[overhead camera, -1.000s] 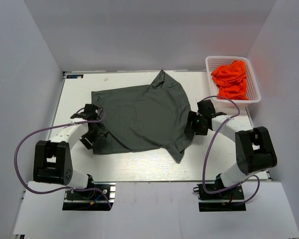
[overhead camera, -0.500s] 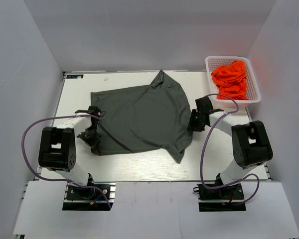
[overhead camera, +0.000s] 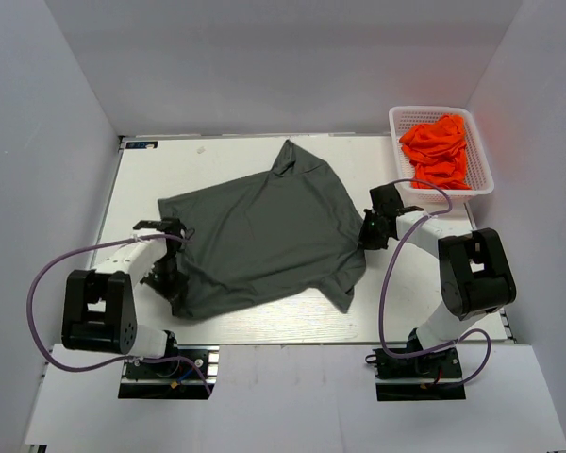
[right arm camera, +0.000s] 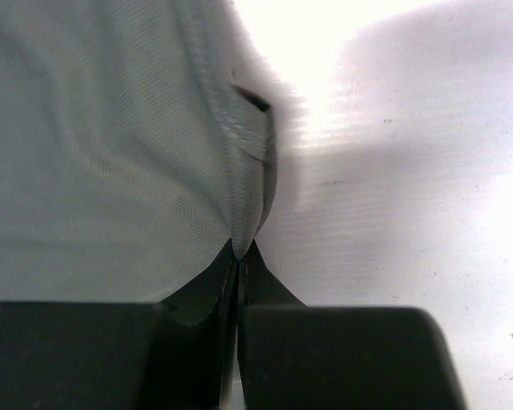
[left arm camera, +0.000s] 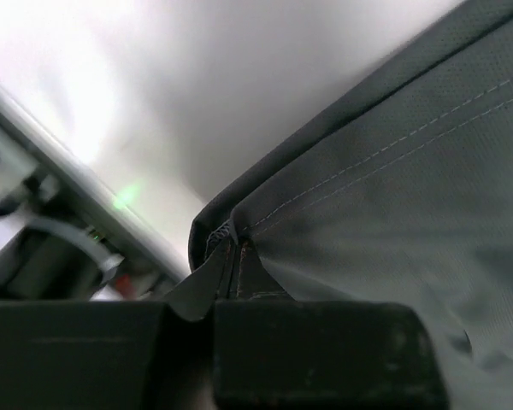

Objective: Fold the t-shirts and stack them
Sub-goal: Flatten the tshirt out, then fold the tshirt

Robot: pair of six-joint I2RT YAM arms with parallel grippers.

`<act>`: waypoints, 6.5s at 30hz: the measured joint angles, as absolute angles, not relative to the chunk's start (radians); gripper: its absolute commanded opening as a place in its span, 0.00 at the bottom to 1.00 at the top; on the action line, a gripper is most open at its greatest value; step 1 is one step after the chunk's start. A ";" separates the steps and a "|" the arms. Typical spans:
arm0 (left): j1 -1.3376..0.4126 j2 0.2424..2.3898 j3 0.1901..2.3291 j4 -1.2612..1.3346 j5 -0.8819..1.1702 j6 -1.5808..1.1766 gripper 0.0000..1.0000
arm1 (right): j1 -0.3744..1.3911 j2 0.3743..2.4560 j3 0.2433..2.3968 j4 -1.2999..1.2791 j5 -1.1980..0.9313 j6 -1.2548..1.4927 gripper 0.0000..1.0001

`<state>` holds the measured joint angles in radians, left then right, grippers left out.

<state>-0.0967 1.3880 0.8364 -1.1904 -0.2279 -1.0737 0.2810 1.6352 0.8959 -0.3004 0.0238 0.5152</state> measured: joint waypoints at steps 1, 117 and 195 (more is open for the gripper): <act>-0.097 1.396 0.796 -1.204 -0.201 -1.068 0.36 | 0.281 1.635 0.896 -0.305 0.024 0.515 0.00; -0.081 2.045 1.611 -0.942 -0.339 -0.668 0.99 | 0.485 2.027 1.629 -0.498 0.033 0.368 0.90; -0.021 1.544 0.839 -0.655 -0.133 -0.883 0.00 | 0.350 1.172 0.572 -0.419 -0.071 0.625 0.86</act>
<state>-0.0208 1.5444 0.8394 -0.6552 -0.1329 -0.8825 0.3504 1.1717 0.5720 -0.4191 -0.0708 0.6250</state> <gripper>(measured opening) 0.079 0.902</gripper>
